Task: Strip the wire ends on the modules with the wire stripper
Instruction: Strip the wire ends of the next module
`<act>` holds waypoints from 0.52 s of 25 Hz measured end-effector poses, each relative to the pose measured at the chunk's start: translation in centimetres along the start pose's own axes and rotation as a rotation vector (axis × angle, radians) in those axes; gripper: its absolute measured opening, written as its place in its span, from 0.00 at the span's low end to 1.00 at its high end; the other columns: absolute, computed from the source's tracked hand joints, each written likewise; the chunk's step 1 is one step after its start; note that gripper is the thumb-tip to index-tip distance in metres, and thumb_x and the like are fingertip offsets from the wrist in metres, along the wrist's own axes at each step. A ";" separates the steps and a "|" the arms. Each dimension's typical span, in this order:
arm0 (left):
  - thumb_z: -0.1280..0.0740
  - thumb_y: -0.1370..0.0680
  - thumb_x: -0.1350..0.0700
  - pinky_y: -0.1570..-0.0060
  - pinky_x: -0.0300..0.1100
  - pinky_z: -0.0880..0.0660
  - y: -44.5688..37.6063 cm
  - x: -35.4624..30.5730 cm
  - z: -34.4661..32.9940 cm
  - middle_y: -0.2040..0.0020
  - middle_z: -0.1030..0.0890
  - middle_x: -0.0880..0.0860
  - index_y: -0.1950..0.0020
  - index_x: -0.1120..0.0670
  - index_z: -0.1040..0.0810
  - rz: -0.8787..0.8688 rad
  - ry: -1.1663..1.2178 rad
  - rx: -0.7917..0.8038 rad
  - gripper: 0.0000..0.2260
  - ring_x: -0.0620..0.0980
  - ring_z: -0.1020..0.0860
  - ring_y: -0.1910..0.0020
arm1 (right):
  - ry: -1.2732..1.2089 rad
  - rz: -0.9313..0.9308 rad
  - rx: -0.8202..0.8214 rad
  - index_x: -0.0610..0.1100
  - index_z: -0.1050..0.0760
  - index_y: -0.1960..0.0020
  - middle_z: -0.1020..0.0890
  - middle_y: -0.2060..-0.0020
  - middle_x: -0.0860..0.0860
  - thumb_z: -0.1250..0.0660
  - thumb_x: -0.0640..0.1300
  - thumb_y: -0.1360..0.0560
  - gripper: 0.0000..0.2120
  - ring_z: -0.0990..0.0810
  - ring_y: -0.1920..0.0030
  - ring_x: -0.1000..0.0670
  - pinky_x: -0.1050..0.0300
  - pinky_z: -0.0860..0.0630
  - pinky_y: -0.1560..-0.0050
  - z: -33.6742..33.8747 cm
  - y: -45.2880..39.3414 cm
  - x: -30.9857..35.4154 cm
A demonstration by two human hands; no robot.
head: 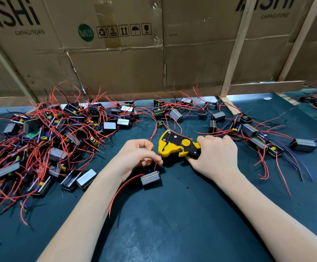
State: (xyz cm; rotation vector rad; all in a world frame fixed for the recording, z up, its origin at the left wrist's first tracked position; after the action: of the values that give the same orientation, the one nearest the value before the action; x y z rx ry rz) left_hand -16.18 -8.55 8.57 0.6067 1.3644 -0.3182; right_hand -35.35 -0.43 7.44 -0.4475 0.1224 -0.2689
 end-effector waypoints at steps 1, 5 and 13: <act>0.32 0.31 0.74 0.75 0.32 0.36 0.0 0.0 0.0 0.67 0.18 0.62 0.64 0.54 0.34 -0.003 -0.007 0.004 0.18 0.47 0.33 0.75 | -0.001 0.006 0.006 0.49 0.36 0.63 0.18 0.64 0.49 0.32 0.65 0.33 0.21 0.20 0.60 0.44 0.53 0.43 0.59 0.0 0.0 0.0; 0.32 0.31 0.74 0.75 0.33 0.37 0.1 0.0 0.1 0.66 0.18 0.64 0.63 0.55 0.34 -0.016 -0.019 0.044 0.17 0.48 0.31 0.75 | 0.033 -0.015 0.043 0.50 0.36 0.63 0.18 0.62 0.51 0.36 0.68 0.31 0.22 0.20 0.58 0.44 0.55 0.42 0.63 0.1 -0.2 -0.3; 0.30 0.30 0.74 0.73 0.33 0.35 0.4 -0.3 -0.1 0.67 0.17 0.61 0.63 0.55 0.34 -0.059 -0.065 0.176 0.18 0.53 0.31 0.68 | 0.069 -0.176 0.077 0.49 0.23 0.61 0.18 0.61 0.49 0.36 0.68 0.32 0.22 0.18 0.56 0.43 0.58 0.38 0.64 0.2 -0.6 -1.7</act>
State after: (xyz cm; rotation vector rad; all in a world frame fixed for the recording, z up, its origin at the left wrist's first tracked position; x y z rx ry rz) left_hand -16.08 -8.22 8.97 0.6965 1.3023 -0.5055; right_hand -37.11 -0.40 8.00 -0.3728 0.1393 -0.4609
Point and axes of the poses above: each hand's wrist, its own y-axis away from the middle knuckle, its own z-axis out of the back of the hand, x = y × z, the point moved 3 cm from there along -y, towards the middle knuckle
